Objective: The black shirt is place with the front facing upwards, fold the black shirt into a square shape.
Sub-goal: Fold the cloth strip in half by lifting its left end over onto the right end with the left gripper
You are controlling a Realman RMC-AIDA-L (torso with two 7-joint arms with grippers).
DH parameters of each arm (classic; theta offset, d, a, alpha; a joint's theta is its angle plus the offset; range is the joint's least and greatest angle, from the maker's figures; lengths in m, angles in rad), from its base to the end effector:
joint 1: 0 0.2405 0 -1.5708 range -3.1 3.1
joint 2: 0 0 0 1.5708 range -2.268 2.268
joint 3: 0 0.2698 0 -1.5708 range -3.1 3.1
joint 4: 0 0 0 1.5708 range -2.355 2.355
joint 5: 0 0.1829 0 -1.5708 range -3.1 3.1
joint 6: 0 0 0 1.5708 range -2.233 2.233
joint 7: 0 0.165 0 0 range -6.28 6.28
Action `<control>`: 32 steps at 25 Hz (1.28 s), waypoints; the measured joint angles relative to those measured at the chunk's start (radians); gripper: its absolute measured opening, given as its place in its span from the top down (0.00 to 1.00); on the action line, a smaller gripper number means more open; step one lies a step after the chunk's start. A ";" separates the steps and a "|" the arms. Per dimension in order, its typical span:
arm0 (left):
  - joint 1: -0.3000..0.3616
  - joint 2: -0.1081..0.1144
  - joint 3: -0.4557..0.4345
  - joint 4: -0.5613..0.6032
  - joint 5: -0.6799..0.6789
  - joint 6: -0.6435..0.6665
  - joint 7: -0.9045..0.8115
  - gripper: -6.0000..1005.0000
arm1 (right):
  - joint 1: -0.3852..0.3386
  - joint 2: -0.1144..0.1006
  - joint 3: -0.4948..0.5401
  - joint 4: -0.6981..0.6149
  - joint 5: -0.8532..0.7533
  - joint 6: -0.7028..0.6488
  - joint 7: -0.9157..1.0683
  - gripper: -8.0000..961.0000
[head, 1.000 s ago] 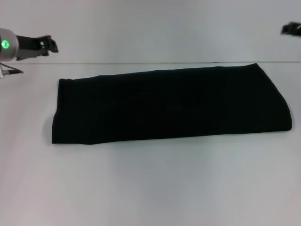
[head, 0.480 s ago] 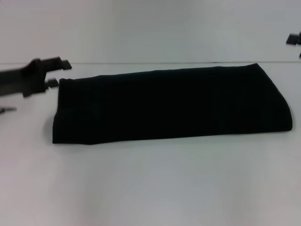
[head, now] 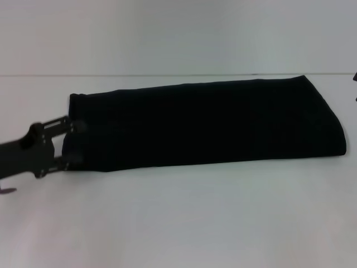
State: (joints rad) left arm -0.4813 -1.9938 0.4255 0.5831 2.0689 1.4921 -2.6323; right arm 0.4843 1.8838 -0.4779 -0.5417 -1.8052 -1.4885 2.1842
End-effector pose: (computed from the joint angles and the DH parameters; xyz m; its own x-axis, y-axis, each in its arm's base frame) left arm -0.3085 0.3293 0.0256 -0.4046 0.7911 0.4587 0.8688 0.1759 0.4629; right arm 0.3012 0.3546 0.0875 -0.0138 -0.6644 -0.7473 -0.9302 -0.2656 0.2533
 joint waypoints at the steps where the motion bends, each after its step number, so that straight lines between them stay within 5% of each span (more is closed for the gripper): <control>1: 0.009 -0.007 0.000 -0.008 0.003 -0.023 -0.017 0.17 | 0.002 -0.002 -0.002 0.000 -0.002 0.007 -0.001 0.02; 12: 0.037 -0.038 -0.001 -0.096 0.004 -0.245 -0.104 0.19 | 0.016 -0.020 -0.010 0.001 -0.016 0.055 -0.025 0.02; 32: 0.006 -0.051 0.005 -0.101 0.002 -0.374 -0.118 0.20 | 0.019 -0.016 -0.002 0.011 -0.013 0.083 -0.031 0.02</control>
State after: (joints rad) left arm -0.4755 -2.0450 0.4305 0.4825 2.0706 1.1176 -2.7506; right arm 0.5036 1.8674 -0.4801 -0.5306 -1.8179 -1.4059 2.1537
